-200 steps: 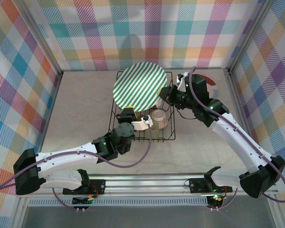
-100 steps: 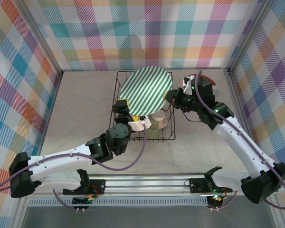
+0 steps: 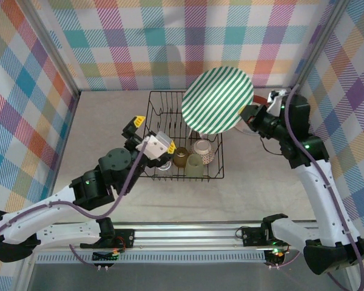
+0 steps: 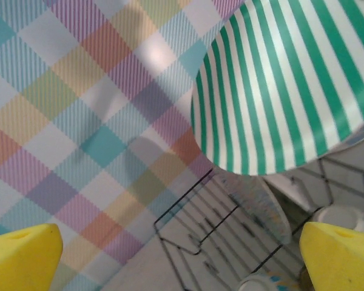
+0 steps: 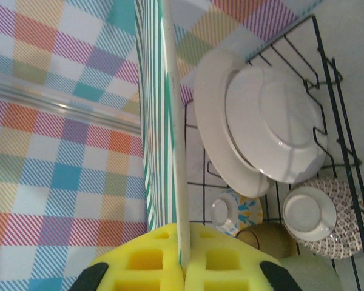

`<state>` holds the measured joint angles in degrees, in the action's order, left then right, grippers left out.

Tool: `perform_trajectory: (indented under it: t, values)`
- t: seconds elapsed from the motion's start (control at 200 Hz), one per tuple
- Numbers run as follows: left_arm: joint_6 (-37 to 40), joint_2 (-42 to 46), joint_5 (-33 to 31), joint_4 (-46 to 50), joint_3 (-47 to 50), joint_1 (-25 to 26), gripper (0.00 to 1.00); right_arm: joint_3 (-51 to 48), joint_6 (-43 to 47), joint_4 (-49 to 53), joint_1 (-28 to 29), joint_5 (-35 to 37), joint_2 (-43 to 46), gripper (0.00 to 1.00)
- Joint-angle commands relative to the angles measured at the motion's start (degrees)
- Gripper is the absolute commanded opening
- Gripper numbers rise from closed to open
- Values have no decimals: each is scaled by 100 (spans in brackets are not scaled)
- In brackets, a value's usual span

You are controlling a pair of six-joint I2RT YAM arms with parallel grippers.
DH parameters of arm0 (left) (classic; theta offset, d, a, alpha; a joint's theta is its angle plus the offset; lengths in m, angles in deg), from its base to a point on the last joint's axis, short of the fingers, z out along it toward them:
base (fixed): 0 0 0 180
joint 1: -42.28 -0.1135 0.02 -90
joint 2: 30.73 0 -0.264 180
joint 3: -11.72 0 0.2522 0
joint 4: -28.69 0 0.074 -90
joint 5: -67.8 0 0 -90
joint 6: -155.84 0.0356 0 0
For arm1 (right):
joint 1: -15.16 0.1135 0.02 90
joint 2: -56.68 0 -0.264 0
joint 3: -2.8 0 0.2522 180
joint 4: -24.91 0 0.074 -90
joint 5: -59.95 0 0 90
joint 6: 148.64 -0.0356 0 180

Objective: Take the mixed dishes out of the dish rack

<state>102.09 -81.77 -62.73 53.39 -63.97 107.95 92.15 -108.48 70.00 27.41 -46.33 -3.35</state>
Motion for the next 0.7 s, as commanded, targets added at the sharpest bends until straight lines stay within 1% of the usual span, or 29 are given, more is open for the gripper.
perform_trajectory:
  t: [0.0,0.16,0.28,0.365,0.45,0.605,0.695]
  values:
    - [-1310,-84,600,1182,-605,34,100,464,194,-145,-353,-394,117,0]
    - [-2294,-330,1186,2171,-1172,-43,100,555,52,-275,-1079,-762,-29,0]
    - [-2891,-417,1763,2576,-1306,-327,100,422,-206,-584,-1673,-1122,-196,0]
    - [-3352,-514,2294,2896,-1425,-765,100,279,-374,-851,-2044,-1242,-340,0]
    - [-3654,-599,2840,3116,-1467,-1245,100,119,-497,-1137,-2336,-1267,-497,0]
    - [-4013,-578,3738,3126,-1230,-2095,100,-157,-639,-1617,-2640,-1130,-971,0]
    - [-4086,-526,4028,3081,-1030,-2547,100,-411,-825,-2076,-2762,-1053,-1235,0]
